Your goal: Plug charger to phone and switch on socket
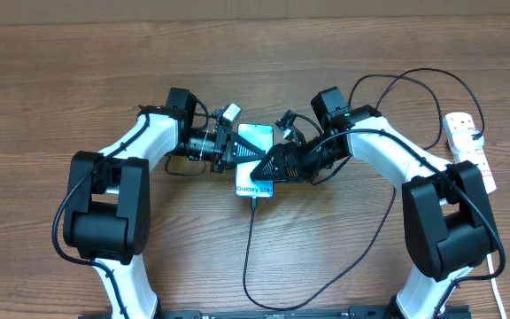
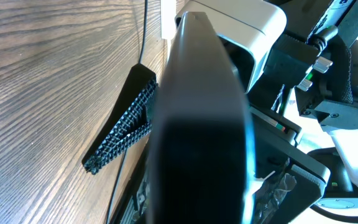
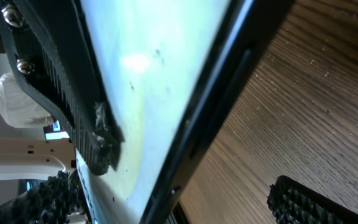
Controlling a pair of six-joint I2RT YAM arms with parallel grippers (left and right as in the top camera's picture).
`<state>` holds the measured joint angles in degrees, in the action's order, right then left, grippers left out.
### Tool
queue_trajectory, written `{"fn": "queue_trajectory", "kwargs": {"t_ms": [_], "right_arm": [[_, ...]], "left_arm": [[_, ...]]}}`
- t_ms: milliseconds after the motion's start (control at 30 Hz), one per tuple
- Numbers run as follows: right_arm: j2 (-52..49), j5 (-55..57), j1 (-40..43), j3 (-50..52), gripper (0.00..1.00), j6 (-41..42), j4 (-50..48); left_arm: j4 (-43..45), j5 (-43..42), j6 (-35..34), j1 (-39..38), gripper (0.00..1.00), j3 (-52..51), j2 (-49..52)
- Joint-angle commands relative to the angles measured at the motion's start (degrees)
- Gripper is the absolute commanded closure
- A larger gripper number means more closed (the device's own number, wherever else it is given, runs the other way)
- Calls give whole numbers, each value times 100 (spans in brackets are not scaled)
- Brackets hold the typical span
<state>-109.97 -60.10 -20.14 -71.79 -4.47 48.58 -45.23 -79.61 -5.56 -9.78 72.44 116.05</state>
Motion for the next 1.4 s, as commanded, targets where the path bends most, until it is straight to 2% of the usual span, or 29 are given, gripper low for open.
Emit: {"fn": "queue_trajectory", "kwargs": {"t_ms": [0,167,467,700,1367], "right_arm": [[146,13,-11,-59,0,-4,-31],[146,278,-11,-59,0,57,-31],[146,1091,-11,-59,0,922,-295],[146,1119,-11,-59,0,1250,-509],[146,1119,-11,-59,0,1325,-369]], "left_arm": [[-13,-120,129,-37,96,28,-98],[-13,-74,129,-37,95,28,-98],[7,-74,131,-37,96,28,-98],[4,83,131,-37,96,28,-98],[9,249,133,-37,96,28,-98]]}}
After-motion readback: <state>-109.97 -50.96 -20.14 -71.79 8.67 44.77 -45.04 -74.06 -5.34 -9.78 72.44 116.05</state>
